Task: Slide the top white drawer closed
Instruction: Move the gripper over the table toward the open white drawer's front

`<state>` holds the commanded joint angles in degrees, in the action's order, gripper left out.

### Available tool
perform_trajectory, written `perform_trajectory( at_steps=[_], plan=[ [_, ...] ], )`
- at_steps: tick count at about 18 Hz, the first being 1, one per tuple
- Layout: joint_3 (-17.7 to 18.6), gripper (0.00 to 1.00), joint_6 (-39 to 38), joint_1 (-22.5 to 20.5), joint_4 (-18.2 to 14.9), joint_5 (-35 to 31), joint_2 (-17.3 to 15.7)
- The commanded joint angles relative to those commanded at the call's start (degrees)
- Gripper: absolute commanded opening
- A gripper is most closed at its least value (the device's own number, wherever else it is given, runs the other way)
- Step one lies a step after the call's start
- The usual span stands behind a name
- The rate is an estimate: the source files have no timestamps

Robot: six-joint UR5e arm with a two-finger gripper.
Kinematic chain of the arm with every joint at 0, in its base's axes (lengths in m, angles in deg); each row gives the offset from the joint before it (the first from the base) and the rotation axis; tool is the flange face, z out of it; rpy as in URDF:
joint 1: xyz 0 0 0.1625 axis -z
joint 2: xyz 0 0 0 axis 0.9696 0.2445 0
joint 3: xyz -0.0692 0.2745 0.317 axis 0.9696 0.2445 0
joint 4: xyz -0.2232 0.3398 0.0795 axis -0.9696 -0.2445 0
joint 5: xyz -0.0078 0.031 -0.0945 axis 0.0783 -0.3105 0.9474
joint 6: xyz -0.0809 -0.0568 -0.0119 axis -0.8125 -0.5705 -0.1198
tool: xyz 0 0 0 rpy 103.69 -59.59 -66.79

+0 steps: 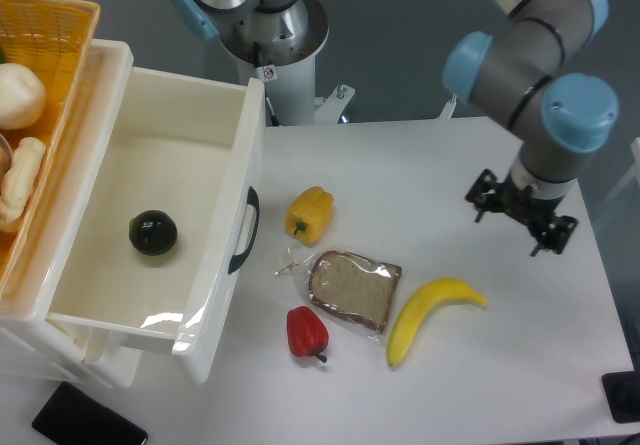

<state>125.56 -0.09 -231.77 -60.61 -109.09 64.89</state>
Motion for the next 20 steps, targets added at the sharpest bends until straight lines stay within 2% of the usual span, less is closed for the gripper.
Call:
perform_trajectory(
  at_steps=[2, 5, 8, 10, 11, 12, 13, 17, 18, 20],
  plan=[
    [0.9, 1.0, -2.3, 1.7, -0.1, 0.7, -2.2],
    [1.3, 1.0, -15.3, 6.0, -0.3, 1.9, -3.1],
    [1.4, 1.0, -19.9, 10.1, -0.3, 1.9, -3.6],
    [1.3, 1.0, -22.8, 11.9, -0.3, 4.0, -4.0],
    [1.3, 0.97, -24.4, 12.1, -0.3, 5.9, -4.2],
    [1.3, 0.89, -26.3, 12.1, -0.3, 7.9, -4.5],
    [1.4, 0.74, -27.9, 12.2, -0.5, 10.0, -4.6],
    [2.0, 0.27, -34.1, 15.4, -1.1, 14.7, -4.7],
    [2.0, 0.18, -34.9, 16.3, -1.7, 15.1, -4.7],
    [2.0, 0.1, -34.7, 16.5, -3.2, 15.9, -4.7]
  ],
)
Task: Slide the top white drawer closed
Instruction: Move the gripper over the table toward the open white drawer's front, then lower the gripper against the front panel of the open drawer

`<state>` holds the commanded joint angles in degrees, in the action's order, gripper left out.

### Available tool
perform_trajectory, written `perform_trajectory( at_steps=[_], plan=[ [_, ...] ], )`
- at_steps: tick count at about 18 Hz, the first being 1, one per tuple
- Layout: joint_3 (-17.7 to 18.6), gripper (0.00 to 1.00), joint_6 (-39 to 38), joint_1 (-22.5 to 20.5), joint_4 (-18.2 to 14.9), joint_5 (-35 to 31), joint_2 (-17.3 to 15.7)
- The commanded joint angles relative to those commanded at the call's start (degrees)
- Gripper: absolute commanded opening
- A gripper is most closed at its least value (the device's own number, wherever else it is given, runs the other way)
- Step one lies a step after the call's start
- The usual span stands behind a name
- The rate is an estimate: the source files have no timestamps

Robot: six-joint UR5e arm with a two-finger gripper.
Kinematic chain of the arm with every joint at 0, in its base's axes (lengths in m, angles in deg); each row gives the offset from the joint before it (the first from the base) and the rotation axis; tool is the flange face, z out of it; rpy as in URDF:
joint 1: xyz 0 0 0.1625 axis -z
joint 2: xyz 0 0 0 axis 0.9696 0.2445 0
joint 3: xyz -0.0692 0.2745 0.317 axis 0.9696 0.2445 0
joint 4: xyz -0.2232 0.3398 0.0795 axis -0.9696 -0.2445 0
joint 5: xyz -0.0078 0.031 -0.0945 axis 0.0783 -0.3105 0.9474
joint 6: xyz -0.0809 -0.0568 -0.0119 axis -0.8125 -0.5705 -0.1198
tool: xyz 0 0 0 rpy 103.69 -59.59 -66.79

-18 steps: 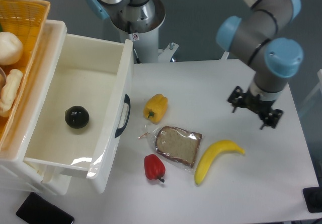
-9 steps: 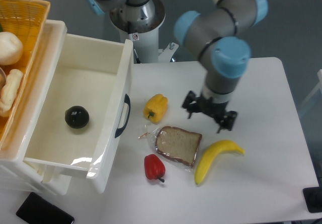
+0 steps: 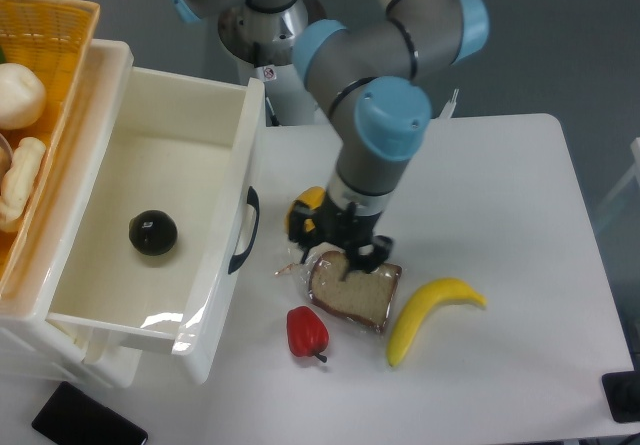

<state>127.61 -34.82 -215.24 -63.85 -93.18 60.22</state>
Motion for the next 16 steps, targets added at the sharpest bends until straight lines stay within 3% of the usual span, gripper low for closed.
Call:
perform_trajectory(
  at_steps=[2, 16],
  plan=[
    [0.0, 0.0, -0.2, 0.0, -1.1, 2.1, 0.0],
    [-2.0, 0.0, 0.4, -1.8, -13.7, 9.0, -0.9]
  ],
)
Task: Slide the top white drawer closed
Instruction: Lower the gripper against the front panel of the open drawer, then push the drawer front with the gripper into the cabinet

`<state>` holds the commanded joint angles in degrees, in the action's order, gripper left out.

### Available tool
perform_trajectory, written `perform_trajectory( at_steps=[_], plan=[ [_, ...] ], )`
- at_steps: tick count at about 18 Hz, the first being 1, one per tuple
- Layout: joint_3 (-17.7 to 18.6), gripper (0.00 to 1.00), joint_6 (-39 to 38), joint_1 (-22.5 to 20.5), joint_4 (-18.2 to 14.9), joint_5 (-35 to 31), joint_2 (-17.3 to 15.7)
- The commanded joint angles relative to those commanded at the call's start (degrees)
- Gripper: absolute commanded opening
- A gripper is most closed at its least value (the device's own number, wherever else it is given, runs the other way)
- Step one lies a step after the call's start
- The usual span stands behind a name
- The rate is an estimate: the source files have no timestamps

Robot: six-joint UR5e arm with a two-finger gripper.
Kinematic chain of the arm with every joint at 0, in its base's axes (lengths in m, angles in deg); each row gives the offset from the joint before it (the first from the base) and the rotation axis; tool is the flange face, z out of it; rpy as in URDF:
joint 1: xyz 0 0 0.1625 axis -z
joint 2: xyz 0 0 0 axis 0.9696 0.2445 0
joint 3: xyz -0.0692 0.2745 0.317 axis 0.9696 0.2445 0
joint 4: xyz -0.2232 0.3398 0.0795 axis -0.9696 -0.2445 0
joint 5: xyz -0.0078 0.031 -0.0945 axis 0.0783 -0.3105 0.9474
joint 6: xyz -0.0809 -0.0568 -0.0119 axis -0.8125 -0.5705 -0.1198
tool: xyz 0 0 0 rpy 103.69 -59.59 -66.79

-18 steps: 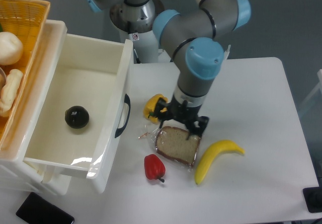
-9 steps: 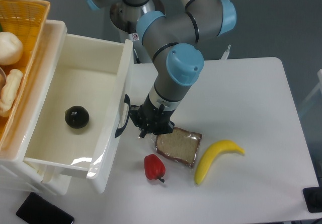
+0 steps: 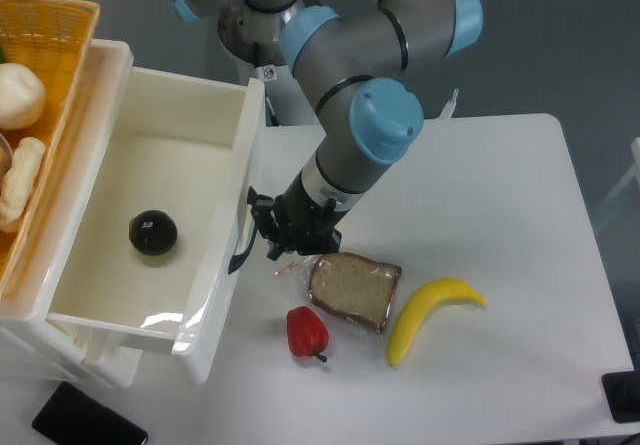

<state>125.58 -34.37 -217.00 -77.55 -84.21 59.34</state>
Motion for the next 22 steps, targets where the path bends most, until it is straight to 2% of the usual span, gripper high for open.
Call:
perform_trajectory(
  at_steps=[5, 13, 22],
  plan=[
    [-0.4, 0.0, 0.0, 0.0, -5.9, 3.2, -0.1],
    [-1.0, 0.0, -0.1, 0.6, -7.8, 3.3, -1.4],
    [-1.0, 0.0, -3.3, 5.6, -8.1, 3.3, -1.3]
  ],
)
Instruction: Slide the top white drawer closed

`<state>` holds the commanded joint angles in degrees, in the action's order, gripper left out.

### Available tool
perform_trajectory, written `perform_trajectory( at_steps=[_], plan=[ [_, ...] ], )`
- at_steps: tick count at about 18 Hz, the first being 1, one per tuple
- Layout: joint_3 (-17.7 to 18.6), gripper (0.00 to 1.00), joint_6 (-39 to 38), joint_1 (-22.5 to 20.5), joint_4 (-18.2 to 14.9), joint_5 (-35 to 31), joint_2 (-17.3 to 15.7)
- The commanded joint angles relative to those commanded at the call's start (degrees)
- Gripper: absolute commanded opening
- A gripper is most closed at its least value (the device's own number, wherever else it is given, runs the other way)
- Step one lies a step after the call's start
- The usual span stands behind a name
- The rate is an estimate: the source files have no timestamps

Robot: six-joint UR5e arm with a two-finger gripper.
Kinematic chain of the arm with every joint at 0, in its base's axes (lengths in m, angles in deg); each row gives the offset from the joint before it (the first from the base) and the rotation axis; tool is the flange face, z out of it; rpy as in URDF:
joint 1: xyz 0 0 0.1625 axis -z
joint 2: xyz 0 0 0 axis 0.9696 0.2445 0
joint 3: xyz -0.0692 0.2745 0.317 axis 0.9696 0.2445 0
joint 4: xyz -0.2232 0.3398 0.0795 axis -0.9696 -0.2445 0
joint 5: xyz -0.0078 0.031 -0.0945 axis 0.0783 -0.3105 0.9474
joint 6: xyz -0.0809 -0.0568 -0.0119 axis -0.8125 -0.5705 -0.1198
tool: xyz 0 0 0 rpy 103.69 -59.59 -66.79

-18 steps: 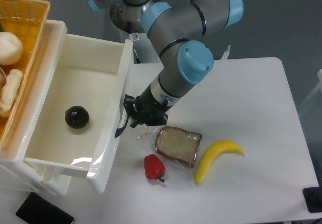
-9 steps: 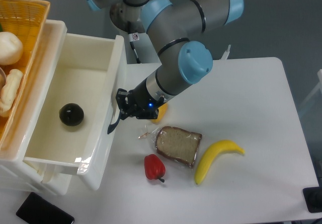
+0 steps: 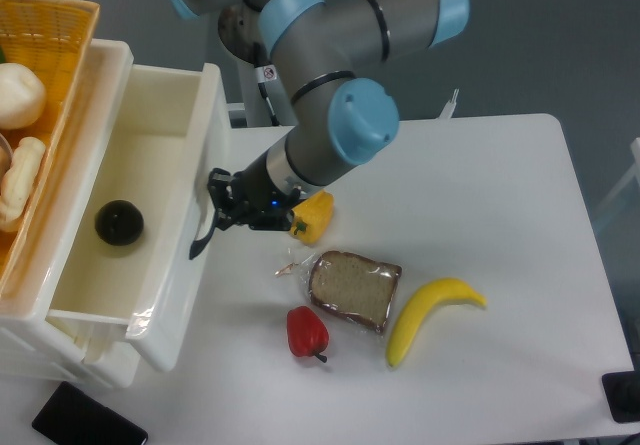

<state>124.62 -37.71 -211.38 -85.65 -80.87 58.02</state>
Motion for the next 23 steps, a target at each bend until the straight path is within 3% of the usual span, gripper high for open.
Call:
perform_trajectory(
  at_steps=[9, 20, 21, 22, 23],
  plan=[
    [0.0, 0.0, -3.3, 5.6, 0.3, 0.1, 0.0],
    [0.0, 0.0, -3.9, 7.3, 0.8, 0.2, 0.4],
    [0.0, 0.04, -3.7, 7.0, 1.4, 0.2, 0.4],
    [-0.1, 0.21, -3.6, 6.6, 2.5, 0.1, 0.4],
    [-0.3, 0.28, -3.6, 6.1, 3.9, 0.1, 0.4]
  ],
)
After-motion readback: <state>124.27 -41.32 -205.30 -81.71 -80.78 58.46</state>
